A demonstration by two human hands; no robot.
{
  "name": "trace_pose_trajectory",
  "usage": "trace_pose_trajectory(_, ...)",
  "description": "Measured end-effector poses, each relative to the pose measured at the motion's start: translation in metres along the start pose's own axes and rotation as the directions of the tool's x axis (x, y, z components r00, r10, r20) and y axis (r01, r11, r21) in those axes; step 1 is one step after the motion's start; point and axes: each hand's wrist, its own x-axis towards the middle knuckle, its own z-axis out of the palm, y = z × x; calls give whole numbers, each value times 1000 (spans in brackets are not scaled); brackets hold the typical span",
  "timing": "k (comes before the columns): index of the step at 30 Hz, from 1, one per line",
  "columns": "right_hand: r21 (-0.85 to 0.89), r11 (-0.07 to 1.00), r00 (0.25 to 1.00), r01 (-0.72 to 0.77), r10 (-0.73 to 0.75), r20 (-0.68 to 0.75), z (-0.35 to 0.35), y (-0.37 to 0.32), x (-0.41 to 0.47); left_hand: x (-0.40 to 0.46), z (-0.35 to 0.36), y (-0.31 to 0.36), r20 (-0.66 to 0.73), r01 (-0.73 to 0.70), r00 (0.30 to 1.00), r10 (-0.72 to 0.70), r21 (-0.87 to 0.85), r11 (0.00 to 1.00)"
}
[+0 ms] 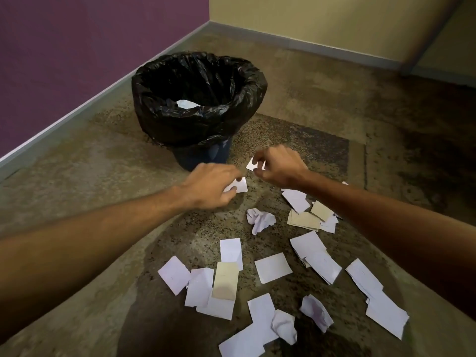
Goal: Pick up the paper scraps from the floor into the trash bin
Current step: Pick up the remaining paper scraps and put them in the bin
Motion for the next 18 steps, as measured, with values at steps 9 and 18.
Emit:
trace_pose_trajectory(9, 51, 998, 966, -28, 14, 259, 45, 28, -21, -23, 56, 14, 357, -37, 934, 3, 91, 995)
trace_pose_trajectory(18, 32, 999, 869, -7, -9, 496, 64, 22, -38, -32, 79, 45, 531, -76, 847, 10, 103, 992)
